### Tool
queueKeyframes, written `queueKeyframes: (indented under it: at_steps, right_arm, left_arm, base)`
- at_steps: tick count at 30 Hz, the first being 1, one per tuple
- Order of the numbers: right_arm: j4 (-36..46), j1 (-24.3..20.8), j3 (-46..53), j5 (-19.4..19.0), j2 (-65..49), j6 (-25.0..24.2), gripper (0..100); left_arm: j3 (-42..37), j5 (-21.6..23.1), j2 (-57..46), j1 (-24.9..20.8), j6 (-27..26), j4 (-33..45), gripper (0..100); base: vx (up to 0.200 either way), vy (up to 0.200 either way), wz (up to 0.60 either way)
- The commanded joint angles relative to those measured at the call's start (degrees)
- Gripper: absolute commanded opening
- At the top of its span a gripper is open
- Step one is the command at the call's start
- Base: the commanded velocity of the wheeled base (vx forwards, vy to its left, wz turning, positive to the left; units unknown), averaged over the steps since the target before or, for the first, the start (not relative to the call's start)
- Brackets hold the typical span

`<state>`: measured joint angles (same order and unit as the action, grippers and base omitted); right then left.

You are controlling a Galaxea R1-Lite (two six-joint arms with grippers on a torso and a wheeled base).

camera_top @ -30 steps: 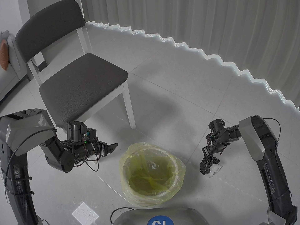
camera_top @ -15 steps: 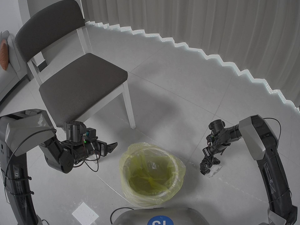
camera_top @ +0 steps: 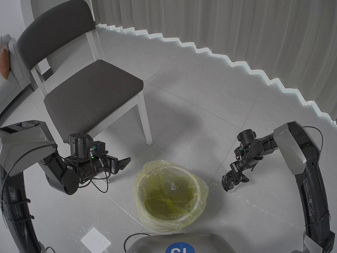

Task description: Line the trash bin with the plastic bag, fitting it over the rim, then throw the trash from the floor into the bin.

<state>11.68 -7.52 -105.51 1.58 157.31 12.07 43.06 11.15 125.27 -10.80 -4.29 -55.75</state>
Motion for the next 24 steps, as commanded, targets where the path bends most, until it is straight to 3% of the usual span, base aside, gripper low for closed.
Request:
queueKeyframes:
  at_steps: [1, 24]
  right_arm:
    - [-0.3, 0.0, 2.9, 0.0, -4.4, 0.0, 0]
    - [-0.8, -0.4, 20.3, 0.1, -28.3, 0.0, 0]
  left_arm:
    - [-1.5, 0.0, -2.7, 0.0, 0.2, -0.1, 100]
    - [-11.7, -1.1, -13.8, 0.5, 1.5, -2.7, 100]
  base:
    - [0.0, 0.0, 0.0]
    - [0.0, 0.0, 0.0]
